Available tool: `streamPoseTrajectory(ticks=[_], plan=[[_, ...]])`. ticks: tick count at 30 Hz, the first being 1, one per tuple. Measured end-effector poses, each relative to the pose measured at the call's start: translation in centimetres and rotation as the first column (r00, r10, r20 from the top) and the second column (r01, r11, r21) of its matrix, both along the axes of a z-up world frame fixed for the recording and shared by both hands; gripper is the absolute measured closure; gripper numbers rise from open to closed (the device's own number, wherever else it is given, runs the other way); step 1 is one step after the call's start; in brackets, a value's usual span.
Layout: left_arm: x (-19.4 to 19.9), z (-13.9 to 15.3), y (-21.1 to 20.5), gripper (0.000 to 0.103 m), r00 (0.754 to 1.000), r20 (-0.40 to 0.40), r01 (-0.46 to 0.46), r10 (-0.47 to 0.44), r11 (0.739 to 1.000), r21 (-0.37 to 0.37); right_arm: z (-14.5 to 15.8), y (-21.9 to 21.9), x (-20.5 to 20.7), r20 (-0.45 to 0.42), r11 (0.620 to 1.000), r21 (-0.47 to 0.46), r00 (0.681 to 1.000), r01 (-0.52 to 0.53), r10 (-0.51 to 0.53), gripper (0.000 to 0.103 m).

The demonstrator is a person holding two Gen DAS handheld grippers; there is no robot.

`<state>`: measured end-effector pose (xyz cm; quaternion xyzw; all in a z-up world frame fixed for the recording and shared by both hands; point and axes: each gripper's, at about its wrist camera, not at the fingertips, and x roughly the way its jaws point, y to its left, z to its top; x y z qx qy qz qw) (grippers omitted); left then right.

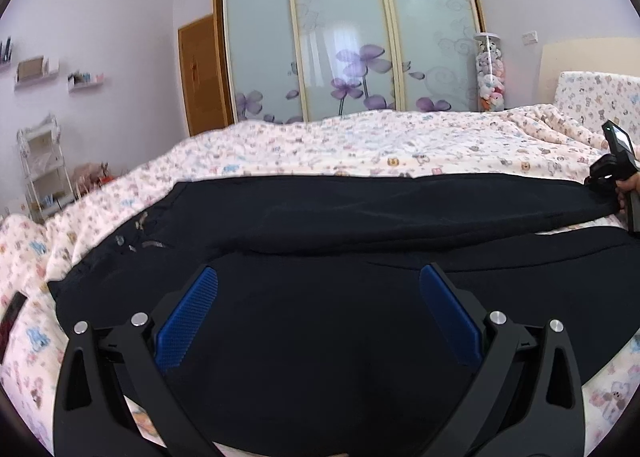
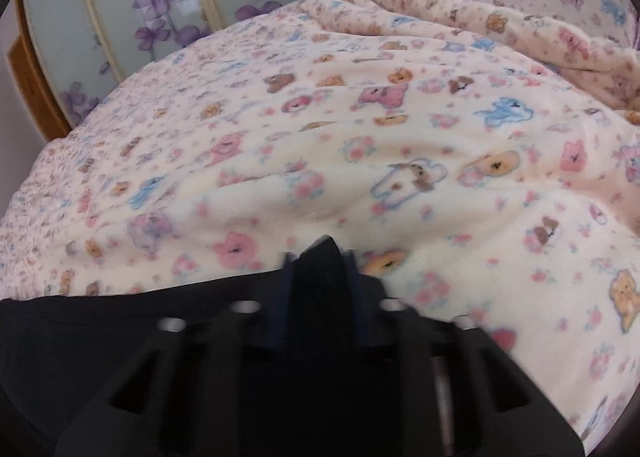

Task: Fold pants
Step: 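Move the right gripper to the trouser leg hems and grasp them, then lift the hems with the right gripper and carry them toward the waistband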

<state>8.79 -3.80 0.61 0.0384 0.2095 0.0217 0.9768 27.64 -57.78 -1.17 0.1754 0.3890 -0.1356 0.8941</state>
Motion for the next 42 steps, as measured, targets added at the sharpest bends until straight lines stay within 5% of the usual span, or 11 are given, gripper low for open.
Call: streamPoseTrajectory(ticks=[7, 15, 19, 25, 26, 28, 30, 33, 37, 42], plan=[[0.8, -0.6, 2.3, 0.002, 0.998, -0.057, -0.033, 0.028, 0.994, -0.102, 5.2, 1.6, -5.7, 0.202, 0.997, 0.019, 0.977, -0.069, 0.064, 0.088], [0.0, 0.0, 3.6, 0.002, 0.999, -0.022, -0.043, 0.040, 0.985, -0.170, 9.1, 4.4, -20.0, 0.397, 0.983, 0.020, 0.903, -0.185, 0.162, 0.088], [-0.8, 0.7, 4.1, 0.002, 0.998, 0.026, -0.046, 0.052, 0.980, -0.193, 6.8, 5.4, -25.1, 0.343, 0.980, 0.075, 0.928, -0.183, 0.147, 0.088], [-1.2, 1.3, 5.3, 0.002, 0.997, 0.039, -0.050, 0.062, 0.967, -0.250, 1.2, 7.9, -26.9, 0.042, 0.988, 0.066, 0.990, -0.139, 0.136, 0.085], [-1.0, 1.2, 5.7, 0.002, 0.997, 0.027, -0.057, 0.067, 0.963, -0.264, 1.1, 8.3, -27.0, 0.015, 0.990, 0.052, 0.992, -0.128, 0.127, 0.082], [-0.9, 1.1, 6.1, 0.002, 0.997, 0.012, -0.067, 0.073, 0.957, -0.282, 1.7, 8.3, -27.9, 0.001, 0.994, 0.072, 0.996, -0.088, 0.088, 0.051], [-0.7, 1.0, 6.7, 0.002, 0.997, -0.005, -0.079, 0.081, 0.947, -0.311, 2.3, 7.8, -29.1, 0.014, 0.991, 0.129, 0.999, -0.037, 0.036, 0.043], [-0.6, 1.0, 7.3, 0.002, 0.996, -0.018, -0.084, 0.083, 0.939, -0.335, 2.8, 6.2, -31.2, 0.045, 0.937, 0.344, 0.996, 0.055, -0.075, 0.044], [-0.7, 1.2, 7.2, 0.002, 0.997, -0.016, -0.078, 0.077, 0.939, -0.335, -0.2, 5.4, -32.6, -0.065, 0.738, 0.649, 0.980, 0.185, -0.188, 0.054], [-0.4, 1.2, 7.1, 0.002, 0.997, -0.029, -0.082, 0.076, 0.943, -0.324, -2.0, 5.6, -32.8, -0.104, 0.640, 0.725, 0.959, 0.256, -0.265, 0.054]])
